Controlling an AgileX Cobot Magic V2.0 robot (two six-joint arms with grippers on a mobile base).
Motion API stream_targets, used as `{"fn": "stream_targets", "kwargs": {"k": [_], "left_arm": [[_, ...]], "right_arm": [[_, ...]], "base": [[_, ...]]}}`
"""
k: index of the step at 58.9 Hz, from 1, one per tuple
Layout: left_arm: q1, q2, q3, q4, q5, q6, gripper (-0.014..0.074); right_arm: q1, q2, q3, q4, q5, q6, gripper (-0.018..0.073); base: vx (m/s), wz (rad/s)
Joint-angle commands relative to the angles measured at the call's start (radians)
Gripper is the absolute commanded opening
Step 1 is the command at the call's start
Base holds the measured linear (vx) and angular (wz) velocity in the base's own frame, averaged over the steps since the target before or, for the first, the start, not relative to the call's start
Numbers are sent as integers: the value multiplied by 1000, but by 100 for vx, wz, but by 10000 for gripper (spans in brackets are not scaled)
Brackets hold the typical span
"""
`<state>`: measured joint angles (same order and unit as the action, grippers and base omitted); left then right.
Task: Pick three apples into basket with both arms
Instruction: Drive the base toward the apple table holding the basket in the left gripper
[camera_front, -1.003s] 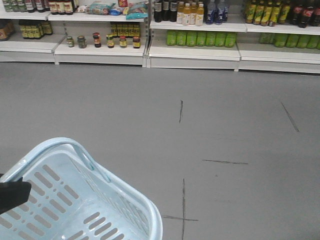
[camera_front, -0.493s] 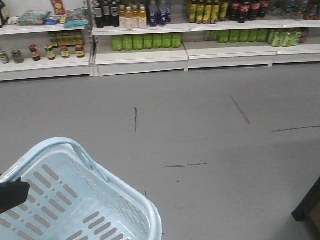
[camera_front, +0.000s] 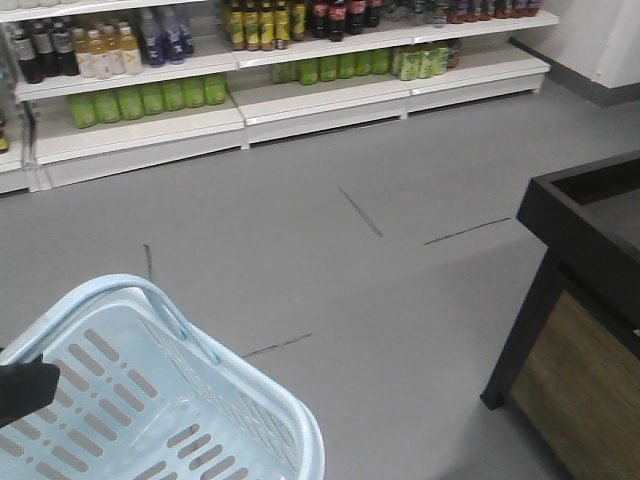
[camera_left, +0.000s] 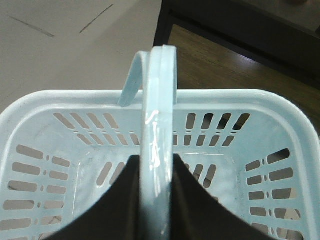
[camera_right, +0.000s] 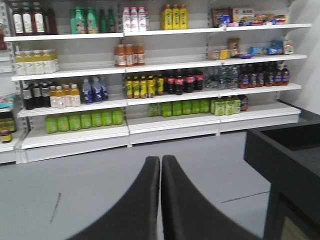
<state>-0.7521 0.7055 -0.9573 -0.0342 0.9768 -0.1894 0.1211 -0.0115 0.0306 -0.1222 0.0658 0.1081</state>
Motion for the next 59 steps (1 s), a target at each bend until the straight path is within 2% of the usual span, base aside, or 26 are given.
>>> {"fn": "stream_targets", "kwargs": {"k": [1,59], "left_arm": [[-1,-1,-24,-5,-86,-11,-6],[-1,-1,-24,-5,-86,-11,-6]], "right_arm": [[-5,-12,9,-7,-72,-8,-5],[-5,-12,9,-7,-72,-8,-5]], "base": [[14,-56],[11,-52]]}}
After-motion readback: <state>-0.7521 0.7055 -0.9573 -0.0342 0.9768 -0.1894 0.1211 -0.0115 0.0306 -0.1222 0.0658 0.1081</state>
